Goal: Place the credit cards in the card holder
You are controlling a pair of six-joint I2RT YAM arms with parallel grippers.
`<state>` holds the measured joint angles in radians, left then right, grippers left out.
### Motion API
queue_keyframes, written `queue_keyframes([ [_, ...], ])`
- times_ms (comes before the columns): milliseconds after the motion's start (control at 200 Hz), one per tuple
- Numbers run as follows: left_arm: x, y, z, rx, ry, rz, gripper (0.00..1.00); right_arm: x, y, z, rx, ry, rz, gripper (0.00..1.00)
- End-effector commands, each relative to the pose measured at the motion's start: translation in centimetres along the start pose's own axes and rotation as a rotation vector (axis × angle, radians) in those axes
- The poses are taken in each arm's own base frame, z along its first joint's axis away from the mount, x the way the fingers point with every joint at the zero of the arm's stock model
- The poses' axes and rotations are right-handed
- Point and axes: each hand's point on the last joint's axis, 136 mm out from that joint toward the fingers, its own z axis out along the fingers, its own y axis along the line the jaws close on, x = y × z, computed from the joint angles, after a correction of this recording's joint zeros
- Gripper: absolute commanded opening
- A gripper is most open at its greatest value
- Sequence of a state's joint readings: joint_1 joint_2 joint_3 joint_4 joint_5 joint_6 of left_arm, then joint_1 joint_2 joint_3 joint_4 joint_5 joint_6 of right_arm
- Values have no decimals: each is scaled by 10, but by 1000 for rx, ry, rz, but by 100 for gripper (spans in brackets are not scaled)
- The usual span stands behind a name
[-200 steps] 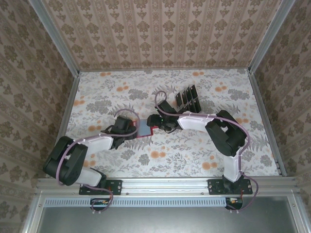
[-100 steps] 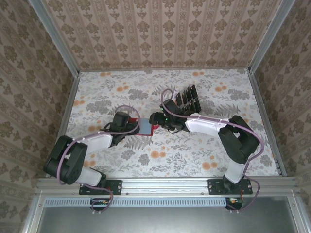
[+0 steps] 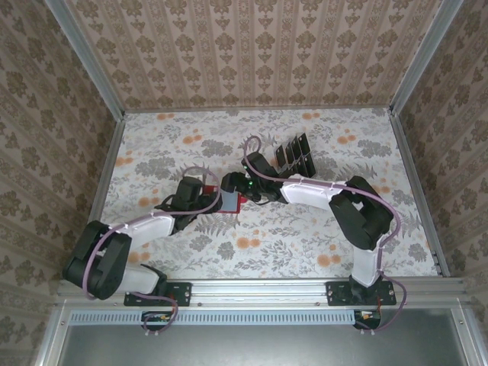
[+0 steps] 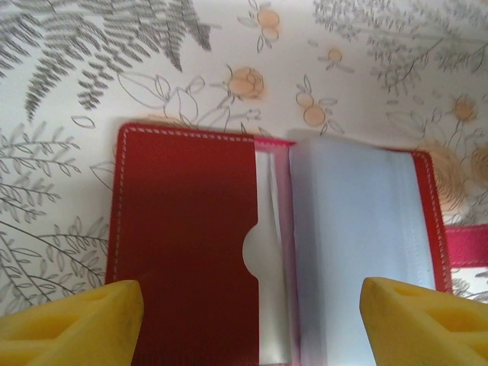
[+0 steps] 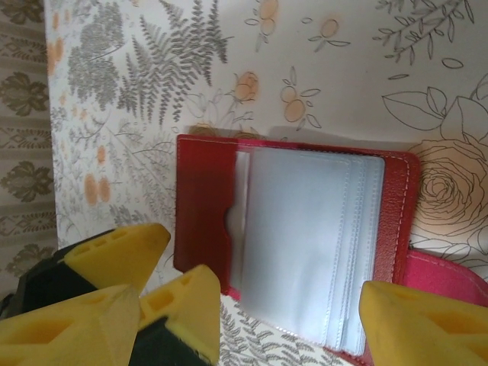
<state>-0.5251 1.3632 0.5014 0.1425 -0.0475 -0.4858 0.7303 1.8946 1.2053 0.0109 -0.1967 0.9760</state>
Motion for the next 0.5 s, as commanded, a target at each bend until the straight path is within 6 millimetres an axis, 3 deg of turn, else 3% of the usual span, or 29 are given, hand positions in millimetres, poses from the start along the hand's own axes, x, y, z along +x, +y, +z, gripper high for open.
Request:
queue_keyframes([
  [0, 0, -7, 6, 11, 3, 48, 77, 0, 9, 9, -35, 11, 38, 77],
  [495, 31, 13, 20, -85, 76, 18, 71, 9, 9, 28, -47, 44, 61, 77],
])
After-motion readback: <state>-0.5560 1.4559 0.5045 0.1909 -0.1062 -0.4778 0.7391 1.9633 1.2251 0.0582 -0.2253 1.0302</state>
